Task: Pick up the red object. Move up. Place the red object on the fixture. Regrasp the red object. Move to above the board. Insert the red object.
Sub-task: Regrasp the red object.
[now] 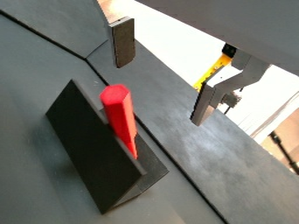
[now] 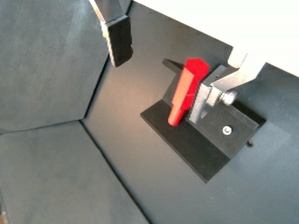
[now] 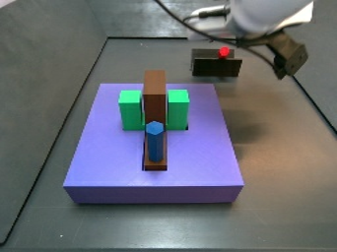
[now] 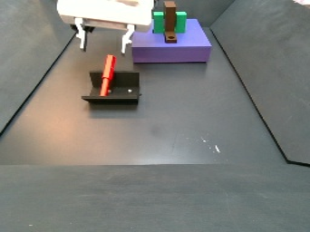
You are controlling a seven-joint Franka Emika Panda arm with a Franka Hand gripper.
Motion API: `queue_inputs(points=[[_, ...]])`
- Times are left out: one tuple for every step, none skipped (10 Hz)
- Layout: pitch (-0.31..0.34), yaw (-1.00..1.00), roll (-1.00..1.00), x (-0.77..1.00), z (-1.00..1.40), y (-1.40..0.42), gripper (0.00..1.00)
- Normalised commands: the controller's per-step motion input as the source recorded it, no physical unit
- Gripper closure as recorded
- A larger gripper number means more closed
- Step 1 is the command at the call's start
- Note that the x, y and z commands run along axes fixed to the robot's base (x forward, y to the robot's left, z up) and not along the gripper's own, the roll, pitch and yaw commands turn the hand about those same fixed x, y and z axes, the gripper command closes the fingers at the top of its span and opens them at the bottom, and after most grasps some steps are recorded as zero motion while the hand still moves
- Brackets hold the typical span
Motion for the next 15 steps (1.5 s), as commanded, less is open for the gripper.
queue_inputs(points=[[0.0, 0.06, 0.14, 0.0, -0.29, 0.0, 0.0], [0.0, 0.07, 0.05, 0.0, -0.3, 0.0, 0.0], [0.0, 0.07, 0.06, 0.0, -0.29, 0.0, 0.0], [0.0, 0.05, 0.11, 0.0, -0.29, 0.0, 0.0], [0.0, 0.05, 0.13, 0.0, -0.32, 0.0, 0.0], [0.0, 0.04, 0.1, 0.0, -0.27, 0.0, 0.0], [0.0, 0.03, 0.07, 0.0, -0.24, 0.0, 0.0], [0.0, 0.01, 0.03, 0.0, -0.21, 0.0, 0.0], [0.0, 0.0, -0.07, 0.01, -0.1, -0.01, 0.0], [0.0, 0.0, -0.33, 0.07, -0.08, -0.01, 0.0], [0.0, 0.0, -0.39, 0.07, -0.07, 0.0, 0.0], [0.0, 0.0, -0.35, 0.04, -0.09, 0.0, 0.0], [0.0, 0.0, -0.25, 0.0, -0.09, 0.0, 0.0], [0.0, 0.0, -0.07, -0.03, -0.05, 0.0, 0.0], [-0.006, 0.0, 0.0, 0.0, 0.0, 0.0, 0.0]])
